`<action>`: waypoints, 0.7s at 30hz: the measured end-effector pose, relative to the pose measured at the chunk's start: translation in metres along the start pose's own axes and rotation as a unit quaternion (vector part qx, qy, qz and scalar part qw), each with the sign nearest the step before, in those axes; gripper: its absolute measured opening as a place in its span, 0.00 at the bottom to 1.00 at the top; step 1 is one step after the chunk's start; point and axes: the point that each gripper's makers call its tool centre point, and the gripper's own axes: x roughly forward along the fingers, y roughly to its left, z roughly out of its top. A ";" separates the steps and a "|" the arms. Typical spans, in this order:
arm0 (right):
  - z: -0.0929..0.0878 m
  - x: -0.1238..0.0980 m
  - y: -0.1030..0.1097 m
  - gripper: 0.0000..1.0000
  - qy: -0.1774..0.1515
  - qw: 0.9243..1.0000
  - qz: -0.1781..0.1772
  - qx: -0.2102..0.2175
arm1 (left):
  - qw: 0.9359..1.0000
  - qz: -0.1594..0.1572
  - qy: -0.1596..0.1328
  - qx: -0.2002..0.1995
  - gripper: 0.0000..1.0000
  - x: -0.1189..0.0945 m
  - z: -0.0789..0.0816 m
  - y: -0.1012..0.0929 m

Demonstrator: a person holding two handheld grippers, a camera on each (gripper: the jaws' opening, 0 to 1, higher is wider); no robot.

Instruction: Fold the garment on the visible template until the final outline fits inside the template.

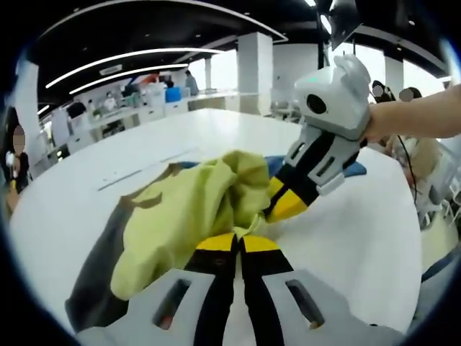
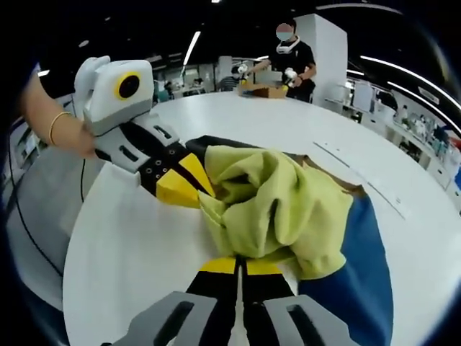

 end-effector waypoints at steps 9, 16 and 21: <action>0.014 -0.017 0.006 0.00 -0.018 1.000 -0.007 0.005 | 1.000 0.004 -0.007 0.004 0.00 -0.012 0.009 0.000; 0.033 -0.034 0.007 0.00 -0.043 0.999 -0.029 -0.003 | 1.000 0.012 -0.016 0.006 0.00 -0.023 0.021 0.002; 0.045 -0.046 0.012 0.00 -0.058 0.998 -0.039 -0.006 | 1.000 0.015 -0.027 -0.005 0.00 -0.032 0.032 0.005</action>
